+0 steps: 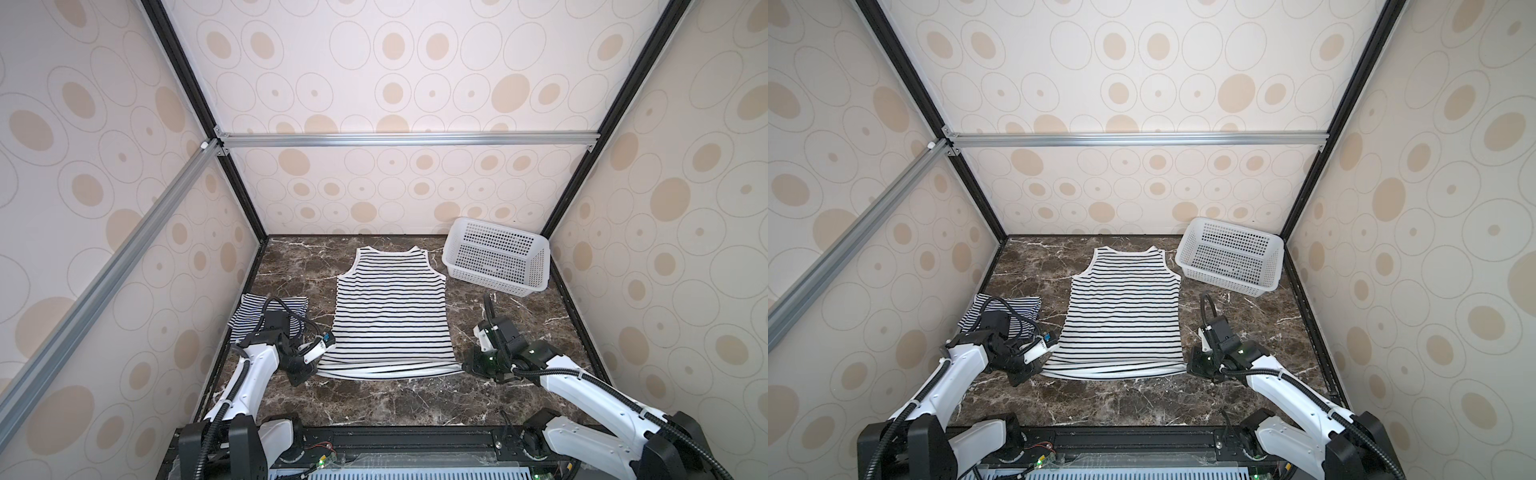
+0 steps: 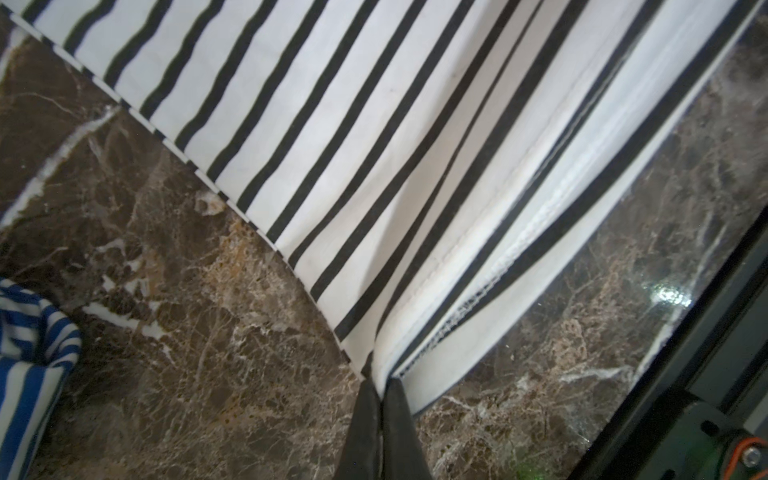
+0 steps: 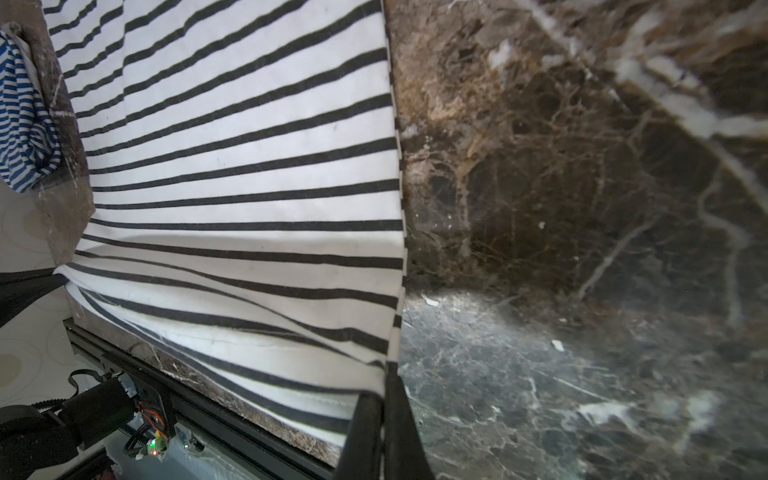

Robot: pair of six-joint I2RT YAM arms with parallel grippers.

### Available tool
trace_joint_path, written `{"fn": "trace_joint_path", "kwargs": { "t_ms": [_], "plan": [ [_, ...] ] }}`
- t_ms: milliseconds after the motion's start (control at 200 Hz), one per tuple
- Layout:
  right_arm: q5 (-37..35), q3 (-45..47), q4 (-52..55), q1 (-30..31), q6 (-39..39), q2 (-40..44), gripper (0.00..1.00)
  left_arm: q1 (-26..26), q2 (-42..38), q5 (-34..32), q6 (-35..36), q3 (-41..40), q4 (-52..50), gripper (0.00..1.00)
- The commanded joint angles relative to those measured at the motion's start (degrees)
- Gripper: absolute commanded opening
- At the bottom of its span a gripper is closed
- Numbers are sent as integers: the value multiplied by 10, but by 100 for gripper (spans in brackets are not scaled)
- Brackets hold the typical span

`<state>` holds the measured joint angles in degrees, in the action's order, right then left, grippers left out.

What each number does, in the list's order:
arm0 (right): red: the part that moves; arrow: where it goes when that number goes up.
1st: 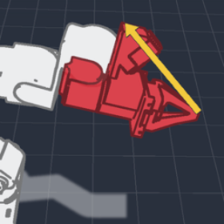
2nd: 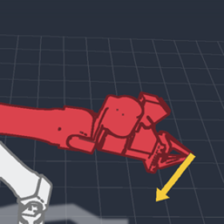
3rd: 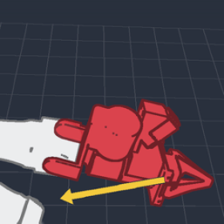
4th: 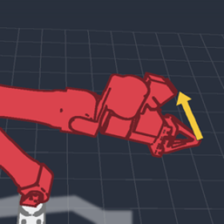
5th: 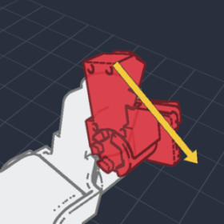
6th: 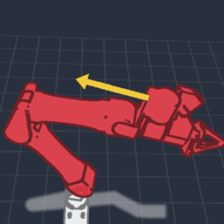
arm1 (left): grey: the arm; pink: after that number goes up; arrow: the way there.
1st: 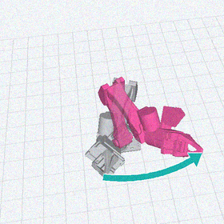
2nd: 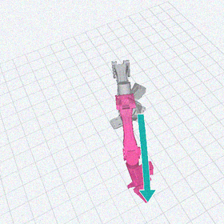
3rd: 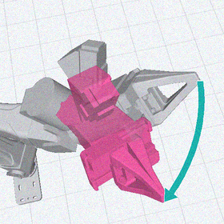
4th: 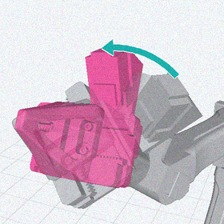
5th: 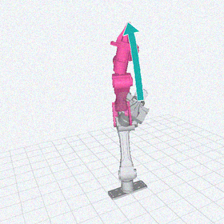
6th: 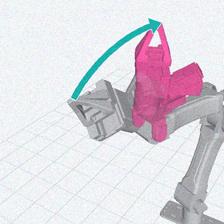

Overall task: Fold and stack tank tops
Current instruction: Smooth out the tank top at the center of the table.

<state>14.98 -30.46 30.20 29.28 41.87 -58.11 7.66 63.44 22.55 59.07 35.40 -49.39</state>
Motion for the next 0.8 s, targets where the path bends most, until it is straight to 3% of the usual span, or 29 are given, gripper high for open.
{"fn": "trace_joint_path", "kwargs": {
  "t_ms": [0,215,335,550,655,795],
  "plan": [
    [-32,21,18,9,23,6,7,0,3,-16,27,16,-32,6],
    [-42,16,35,30,32,10,22,-5,12,-30,42,30,-54,21],
    [-49,0,68,35,33,32,29,-5,3,-50,55,47,-70,22],
    [-92,-53,123,38,37,58,33,-6,12,-28,35,92,-25,27],
    [-69,-56,54,55,63,7,33,-22,66,-14,-22,126,38,29],
    [-94,-115,24,117,75,-123,33,-87,128,-25,-81,152,111,28]
  ]
}}
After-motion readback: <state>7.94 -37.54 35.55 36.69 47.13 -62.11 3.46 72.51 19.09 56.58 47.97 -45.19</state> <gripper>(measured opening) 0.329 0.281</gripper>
